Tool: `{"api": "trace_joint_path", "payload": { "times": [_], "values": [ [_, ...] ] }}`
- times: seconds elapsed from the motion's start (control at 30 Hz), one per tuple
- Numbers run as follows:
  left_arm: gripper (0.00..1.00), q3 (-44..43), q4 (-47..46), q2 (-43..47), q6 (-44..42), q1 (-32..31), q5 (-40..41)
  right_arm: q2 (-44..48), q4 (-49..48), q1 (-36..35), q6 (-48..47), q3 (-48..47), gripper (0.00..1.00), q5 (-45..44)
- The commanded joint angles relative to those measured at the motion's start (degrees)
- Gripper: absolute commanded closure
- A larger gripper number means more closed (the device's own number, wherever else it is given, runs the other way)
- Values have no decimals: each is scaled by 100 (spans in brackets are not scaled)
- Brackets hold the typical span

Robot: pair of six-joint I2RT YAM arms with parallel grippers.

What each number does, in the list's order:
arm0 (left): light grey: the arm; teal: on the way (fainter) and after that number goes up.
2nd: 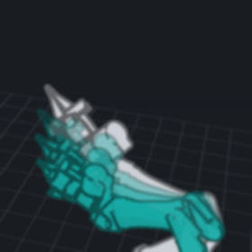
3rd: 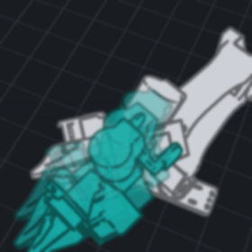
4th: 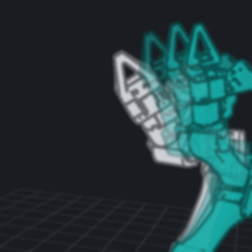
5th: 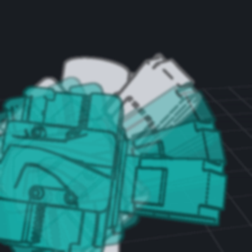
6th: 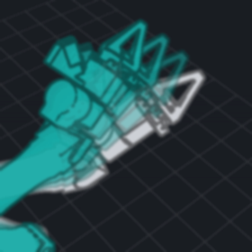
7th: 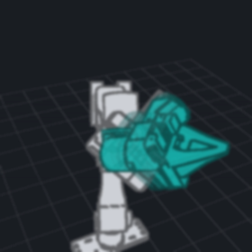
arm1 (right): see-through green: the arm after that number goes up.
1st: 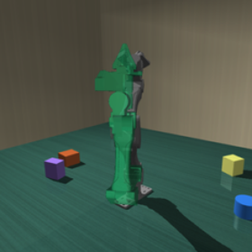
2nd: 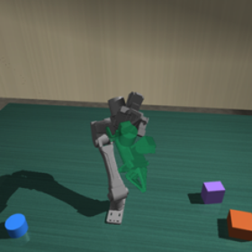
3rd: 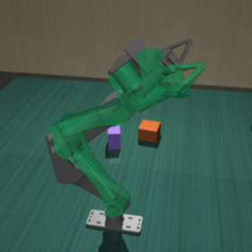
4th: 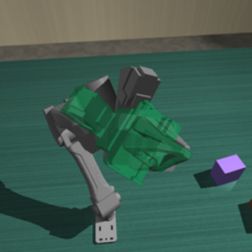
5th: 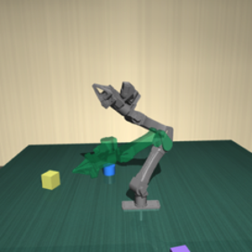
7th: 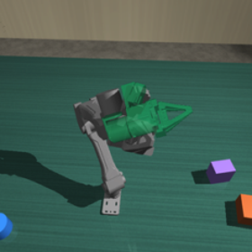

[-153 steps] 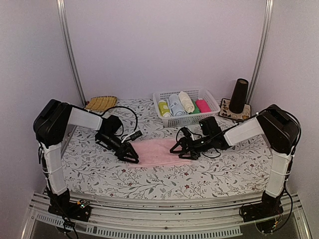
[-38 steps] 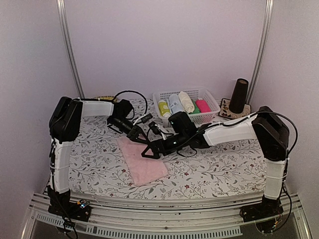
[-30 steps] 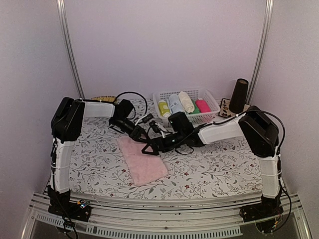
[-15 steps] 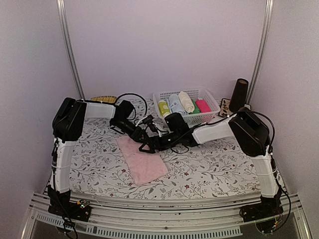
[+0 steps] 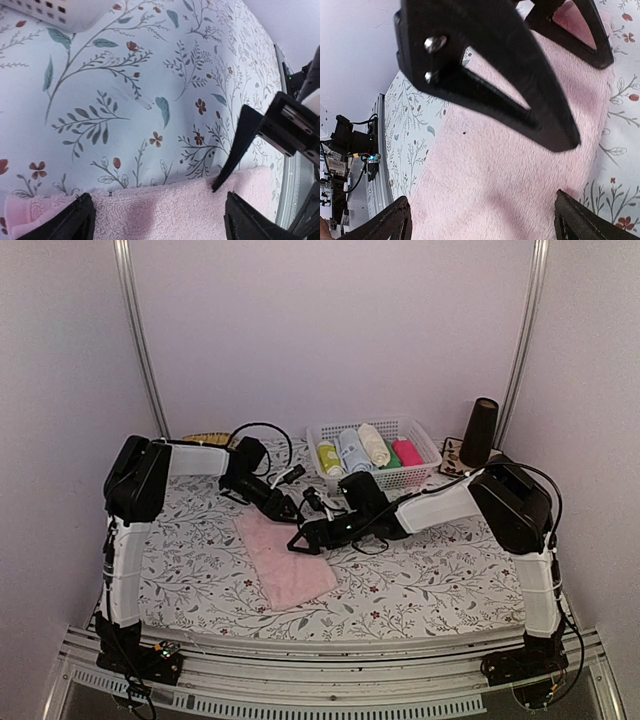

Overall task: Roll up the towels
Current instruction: Smooth out the towel at the center of the board, then move the towel to the center of the board.

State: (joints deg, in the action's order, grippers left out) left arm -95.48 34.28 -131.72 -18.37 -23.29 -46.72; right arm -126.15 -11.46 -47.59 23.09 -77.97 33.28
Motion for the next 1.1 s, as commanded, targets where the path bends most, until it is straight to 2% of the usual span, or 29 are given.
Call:
{"api": "trace_joint_path", "payload": {
  "times": [0.0,0.03,0.2,0.47,0.7,0.9,1.07],
  "values": [
    [6,-172,-238,109,-18,285,511,555,313,-79,-4,185,1,17],
    [4,-220,-227,213,-32,308,485,658,381,-89,-27,186,1,-9],
    [3,-90,-184,1098,-249,439,650,1175,743,-152,-251,270,1,-328],
    [5,1358,204,2440,-738,476,1061,1902,1112,-200,-532,669,1,-982],
    [26,2589,112,2553,-762,513,947,2309,1351,-453,-749,828,1,-1379],
    [53,2462,70,2089,-648,653,760,2292,1471,-664,-825,828,1,-1505],
    [58,2332,-26,1701,-467,669,1239,2361,1439,-722,-771,1059,1,-1538]
  ]
}}
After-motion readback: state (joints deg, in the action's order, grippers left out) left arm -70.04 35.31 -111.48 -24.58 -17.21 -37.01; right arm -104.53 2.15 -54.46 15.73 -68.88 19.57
